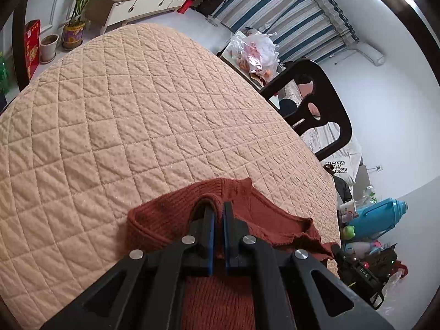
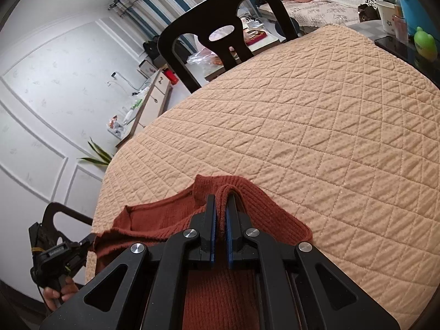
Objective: Fold small clothes
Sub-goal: 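Lay the hem near the collar and open both grippers, then move both grippers to one side edge of the folded sweater, then close both grippers on the side edge of the folded sweater, then lift the gripped edge with both grippers and fold it over the sweater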
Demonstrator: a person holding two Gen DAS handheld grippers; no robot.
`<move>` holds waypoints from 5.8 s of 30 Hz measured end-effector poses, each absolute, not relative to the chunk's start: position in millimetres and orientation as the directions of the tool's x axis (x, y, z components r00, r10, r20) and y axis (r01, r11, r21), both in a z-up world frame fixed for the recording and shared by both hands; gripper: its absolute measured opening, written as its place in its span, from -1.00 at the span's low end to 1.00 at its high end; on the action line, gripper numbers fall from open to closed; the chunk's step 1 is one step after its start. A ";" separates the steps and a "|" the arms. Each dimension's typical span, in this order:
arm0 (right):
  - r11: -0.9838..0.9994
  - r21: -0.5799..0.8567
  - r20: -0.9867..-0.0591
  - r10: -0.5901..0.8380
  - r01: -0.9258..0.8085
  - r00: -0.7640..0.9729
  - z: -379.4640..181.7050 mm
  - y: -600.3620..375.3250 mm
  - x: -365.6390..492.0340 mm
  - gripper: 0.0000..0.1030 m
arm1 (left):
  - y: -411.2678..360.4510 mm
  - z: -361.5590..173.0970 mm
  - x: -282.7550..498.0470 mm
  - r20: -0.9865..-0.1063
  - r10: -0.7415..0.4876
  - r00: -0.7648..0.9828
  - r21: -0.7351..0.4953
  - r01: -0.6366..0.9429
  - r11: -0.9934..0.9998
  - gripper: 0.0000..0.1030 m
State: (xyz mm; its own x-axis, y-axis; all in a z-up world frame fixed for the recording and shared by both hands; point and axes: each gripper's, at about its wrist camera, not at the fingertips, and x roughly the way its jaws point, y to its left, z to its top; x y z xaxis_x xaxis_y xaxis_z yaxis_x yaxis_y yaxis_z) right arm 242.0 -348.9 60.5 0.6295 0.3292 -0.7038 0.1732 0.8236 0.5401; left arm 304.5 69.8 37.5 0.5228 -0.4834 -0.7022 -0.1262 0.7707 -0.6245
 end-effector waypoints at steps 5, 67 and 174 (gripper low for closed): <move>0.820 0.543 -0.711 0.333 0.183 0.620 56.6 -347.5 247.5 -0.88 | 66.9 34.4 306.6 -0.712 -0.477 0.515 -0.613 -0.124 0.780 -0.87; 0.990 -0.029 -0.785 0.063 -0.138 0.616 39.1 -237.7 141.5 0.01 | 13.4 44.7 191.3 -0.780 -0.323 0.536 -0.211 0.260 0.942 0.19; 0.836 -0.061 -0.628 0.392 -0.545 0.672 54.3 -41.8 123.7 -0.82 | 100.4 40.7 276.6 -0.709 -0.577 0.406 -0.598 0.088 0.796 -0.71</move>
